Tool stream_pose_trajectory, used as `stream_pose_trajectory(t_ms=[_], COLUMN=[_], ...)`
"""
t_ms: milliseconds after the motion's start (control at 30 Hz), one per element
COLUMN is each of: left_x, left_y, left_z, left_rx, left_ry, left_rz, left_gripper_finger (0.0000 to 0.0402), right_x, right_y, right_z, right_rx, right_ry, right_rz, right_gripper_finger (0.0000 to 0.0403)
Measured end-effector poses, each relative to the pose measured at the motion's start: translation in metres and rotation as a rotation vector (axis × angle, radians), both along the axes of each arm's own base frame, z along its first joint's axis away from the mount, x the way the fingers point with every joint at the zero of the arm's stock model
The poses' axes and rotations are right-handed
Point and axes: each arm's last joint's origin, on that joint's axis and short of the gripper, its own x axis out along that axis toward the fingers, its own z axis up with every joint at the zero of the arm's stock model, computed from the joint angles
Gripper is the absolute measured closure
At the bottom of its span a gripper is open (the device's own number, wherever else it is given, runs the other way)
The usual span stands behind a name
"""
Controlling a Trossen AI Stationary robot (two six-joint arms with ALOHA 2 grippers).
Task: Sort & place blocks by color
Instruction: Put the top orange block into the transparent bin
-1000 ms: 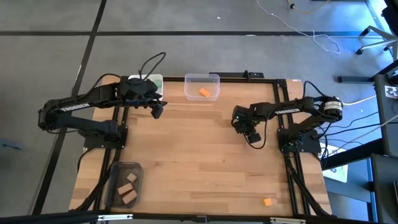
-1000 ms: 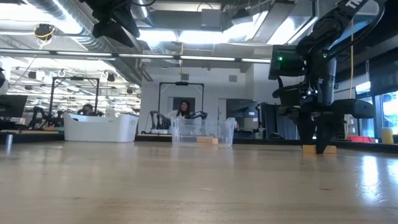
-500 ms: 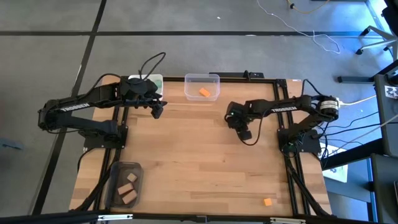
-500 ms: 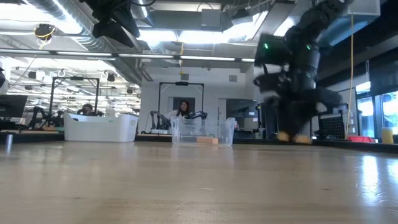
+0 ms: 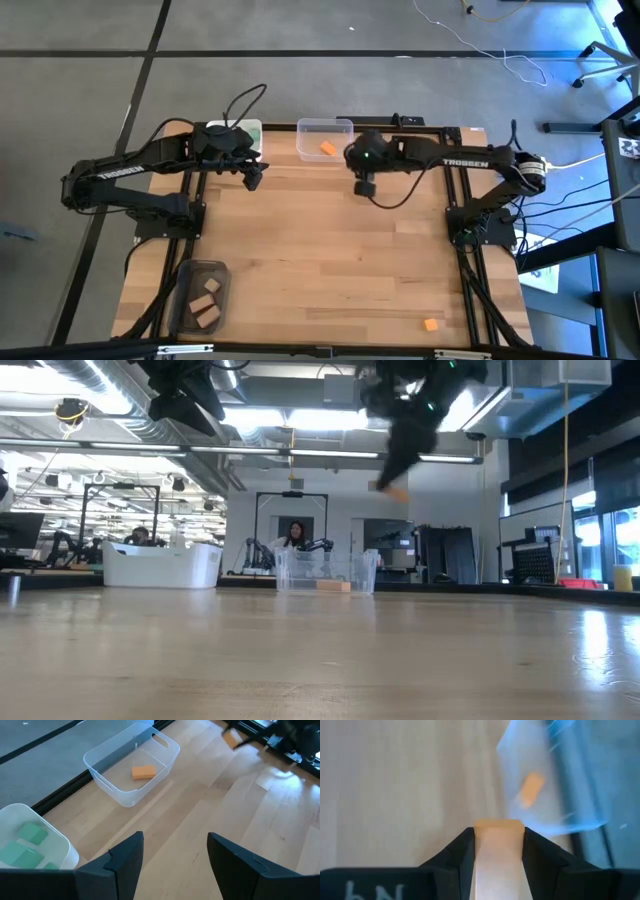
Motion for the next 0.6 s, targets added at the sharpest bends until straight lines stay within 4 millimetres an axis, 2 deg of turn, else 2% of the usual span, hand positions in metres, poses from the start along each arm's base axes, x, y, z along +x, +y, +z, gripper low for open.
stream_pose_trajectory(t_ms=[133,233,433,600], left_x=[0.0,0.0,0.0,0.0], left_y=[0.0,0.0,0.0,0.0], left_z=[0.0,0.0,0.0,0.0], left_rx=[0.0,0.005,0.005,0.005], left_ry=[0.0,0.002,0.002,0.002], left_rz=[0.0,-0.004,-0.004,-0.003], left_gripper_finger=[0.0192,0.0192,0.0192,0.0192], right_x=[0.014,0.027,0.054,0.067], right_y=[-0.007,-0.02,-0.068,-0.11], right_z=[0.027,0.034,0.02,-0.003], right_rx=[-0.063,-0.087,-0.12,-0.046], right_ry=[-0.141,-0.224,-0.309,-0.271], right_rz=[-0.026,-0.052,-0.149,-0.172], right_gripper_finger=[0.0271,0.0271,0.0271,0.0271])
